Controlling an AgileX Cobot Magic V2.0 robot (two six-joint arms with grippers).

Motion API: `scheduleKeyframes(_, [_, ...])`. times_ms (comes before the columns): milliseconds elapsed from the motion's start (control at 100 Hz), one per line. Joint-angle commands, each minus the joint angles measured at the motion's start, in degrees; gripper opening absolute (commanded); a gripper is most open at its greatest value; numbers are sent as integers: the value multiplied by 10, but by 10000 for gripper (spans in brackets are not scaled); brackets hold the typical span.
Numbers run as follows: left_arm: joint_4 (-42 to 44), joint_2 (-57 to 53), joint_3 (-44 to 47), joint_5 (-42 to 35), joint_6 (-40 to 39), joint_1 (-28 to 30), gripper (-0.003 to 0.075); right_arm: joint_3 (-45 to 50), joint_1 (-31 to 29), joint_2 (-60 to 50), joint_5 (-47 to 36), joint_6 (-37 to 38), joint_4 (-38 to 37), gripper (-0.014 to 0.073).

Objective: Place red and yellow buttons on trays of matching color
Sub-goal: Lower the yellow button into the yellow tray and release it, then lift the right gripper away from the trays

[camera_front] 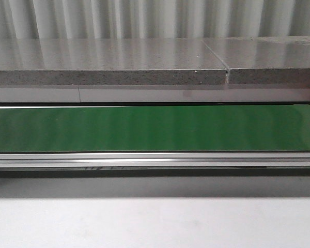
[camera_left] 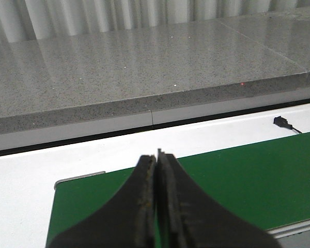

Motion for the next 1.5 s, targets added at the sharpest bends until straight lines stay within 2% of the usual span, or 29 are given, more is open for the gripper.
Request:
scheduleKeyframes(0, [-12,3,-17,-41,-1,-4,-20,-12,55,-47,-39,-4,0,553])
scheduleKeyframes(120, [-12,3,-17,-41,-1,-4,-20,-12,139,-84,-46,-28,0,553])
scheduleKeyframes(330, [-12,3,-17,-41,-1,-4,-20,20,248,-154,-86,-59,0,550])
scheduleKeyframes(600, [-12,3,-17,-41,-1,-4,-20,92,313,-279,-110,-75,0,533])
scheduleKeyframes(740, [-12,3,-17,-41,-1,-4,-20,132,314,-348,-103,-75,0,386])
scheduleKeyframes(1000, [-12,3,-17,-41,-1,-4,-20,177,314,-435,-74,-75,0,-75])
scheduleKeyframes(1490, [-12,3,-17,-41,-1,-4,-20,177,314,-441,-72,-75,0,-67])
